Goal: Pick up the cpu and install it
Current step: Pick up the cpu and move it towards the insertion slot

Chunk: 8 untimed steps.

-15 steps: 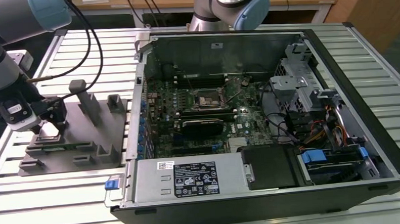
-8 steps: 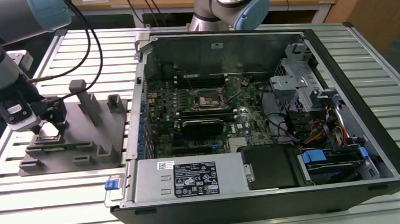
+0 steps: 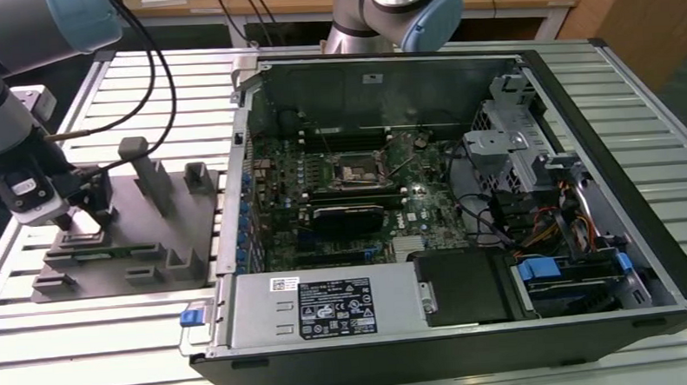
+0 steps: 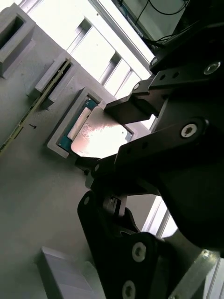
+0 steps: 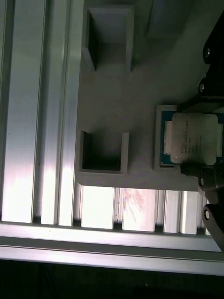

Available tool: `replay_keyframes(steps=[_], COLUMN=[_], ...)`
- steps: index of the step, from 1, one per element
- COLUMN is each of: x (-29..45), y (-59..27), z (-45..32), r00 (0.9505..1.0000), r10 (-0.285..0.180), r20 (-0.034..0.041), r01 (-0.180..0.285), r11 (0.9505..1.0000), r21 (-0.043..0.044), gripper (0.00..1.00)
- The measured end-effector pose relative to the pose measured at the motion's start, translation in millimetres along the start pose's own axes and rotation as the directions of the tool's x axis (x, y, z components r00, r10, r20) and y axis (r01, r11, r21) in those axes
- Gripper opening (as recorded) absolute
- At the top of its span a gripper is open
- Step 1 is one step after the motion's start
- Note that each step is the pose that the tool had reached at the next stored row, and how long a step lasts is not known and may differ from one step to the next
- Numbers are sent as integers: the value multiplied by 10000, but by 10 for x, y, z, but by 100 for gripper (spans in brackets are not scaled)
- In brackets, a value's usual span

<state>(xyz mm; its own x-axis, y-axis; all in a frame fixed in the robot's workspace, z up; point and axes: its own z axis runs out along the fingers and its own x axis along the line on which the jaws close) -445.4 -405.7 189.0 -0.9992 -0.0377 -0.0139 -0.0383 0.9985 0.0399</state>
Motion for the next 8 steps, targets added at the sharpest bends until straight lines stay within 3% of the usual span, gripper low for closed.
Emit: replay_keyframes(steps=[8], x=[-3], y=[10], z=[-237], r00=[10000], r10=[0], r20=[1], r01=[0], r11=[10000], r21=[0], gripper=[53])
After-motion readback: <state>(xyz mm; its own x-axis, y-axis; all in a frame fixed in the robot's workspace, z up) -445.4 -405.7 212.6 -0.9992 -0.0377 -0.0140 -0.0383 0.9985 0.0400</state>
